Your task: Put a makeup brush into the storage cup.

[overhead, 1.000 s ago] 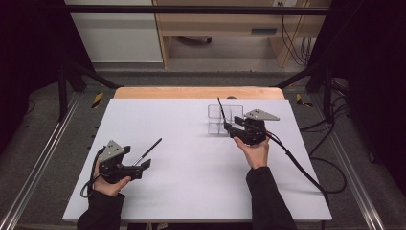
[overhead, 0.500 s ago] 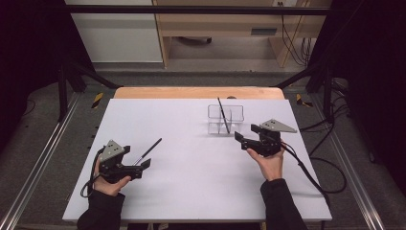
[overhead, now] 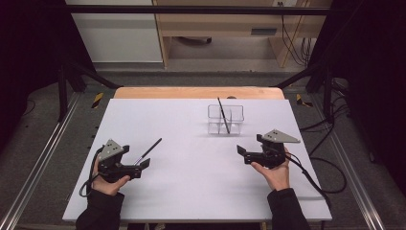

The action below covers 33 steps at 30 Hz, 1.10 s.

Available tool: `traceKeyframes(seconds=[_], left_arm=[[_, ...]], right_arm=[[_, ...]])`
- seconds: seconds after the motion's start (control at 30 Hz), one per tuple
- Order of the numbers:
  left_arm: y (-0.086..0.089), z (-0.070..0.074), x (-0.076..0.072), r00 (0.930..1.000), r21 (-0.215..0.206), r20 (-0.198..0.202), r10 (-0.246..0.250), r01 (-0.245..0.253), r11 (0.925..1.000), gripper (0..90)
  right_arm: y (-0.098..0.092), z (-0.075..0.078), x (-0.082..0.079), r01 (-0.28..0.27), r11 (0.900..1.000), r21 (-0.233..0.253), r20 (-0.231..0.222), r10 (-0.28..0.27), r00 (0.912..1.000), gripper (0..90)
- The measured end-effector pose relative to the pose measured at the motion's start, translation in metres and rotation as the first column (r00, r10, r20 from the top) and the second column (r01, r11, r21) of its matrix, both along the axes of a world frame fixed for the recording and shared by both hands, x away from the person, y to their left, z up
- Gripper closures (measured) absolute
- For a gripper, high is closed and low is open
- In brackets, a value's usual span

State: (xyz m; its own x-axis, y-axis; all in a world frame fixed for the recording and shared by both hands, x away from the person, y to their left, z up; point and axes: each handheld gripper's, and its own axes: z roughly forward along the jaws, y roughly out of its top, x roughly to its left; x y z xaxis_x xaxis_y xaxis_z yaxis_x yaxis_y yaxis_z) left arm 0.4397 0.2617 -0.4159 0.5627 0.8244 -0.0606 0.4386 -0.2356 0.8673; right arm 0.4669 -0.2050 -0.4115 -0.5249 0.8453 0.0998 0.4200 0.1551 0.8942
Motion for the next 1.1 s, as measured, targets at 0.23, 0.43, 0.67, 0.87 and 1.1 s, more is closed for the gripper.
traceKeyframes(seconds=[0.23, 0.43, 0.67, 0.87, 1.1], left_arm=[[0.002, 0.004, 0.000, 1.0000, -0.002, 0.003, 0.004, -0.004, 1.0000, 4.6], [0.003, 0.005, 0.003, 0.9999, 0.010, -0.015, 0.003, -0.003, 1.0000, 4.5], [0.005, 0.010, 0.008, 0.9996, 0.029, -0.026, 0.009, -0.009, 0.9995, 4.7], [0.006, 0.011, 0.015, 0.9985, 0.064, -0.054, 0.013, -0.010, 0.9979, 4.9], [0.002, 0.009, 0.026, 0.9962, 0.112, -0.087, 0.006, 0.003, 0.9937, 5.3]], right_arm=[[-0.002, -0.010, -0.004, -0.001, 1.000, -0.027, -0.030, 0.000, 0.9995, 10.5], [-0.002, -0.009, -0.009, -0.005, 1.000, -0.018, -0.025, 0.005, 0.9997, 10.0], [-0.002, -0.008, -0.015, -0.013, 1.000, -0.016, -0.022, 0.013, 0.9997, 9.5], [-0.002, -0.004, -0.019, -0.017, 1.000, -0.014, -0.012, 0.017, 0.9998, 9.2], [-0.002, 0.003, -0.024, -0.023, 1.000, -0.013, 0.015, 0.023, 0.9996, 9.2]])
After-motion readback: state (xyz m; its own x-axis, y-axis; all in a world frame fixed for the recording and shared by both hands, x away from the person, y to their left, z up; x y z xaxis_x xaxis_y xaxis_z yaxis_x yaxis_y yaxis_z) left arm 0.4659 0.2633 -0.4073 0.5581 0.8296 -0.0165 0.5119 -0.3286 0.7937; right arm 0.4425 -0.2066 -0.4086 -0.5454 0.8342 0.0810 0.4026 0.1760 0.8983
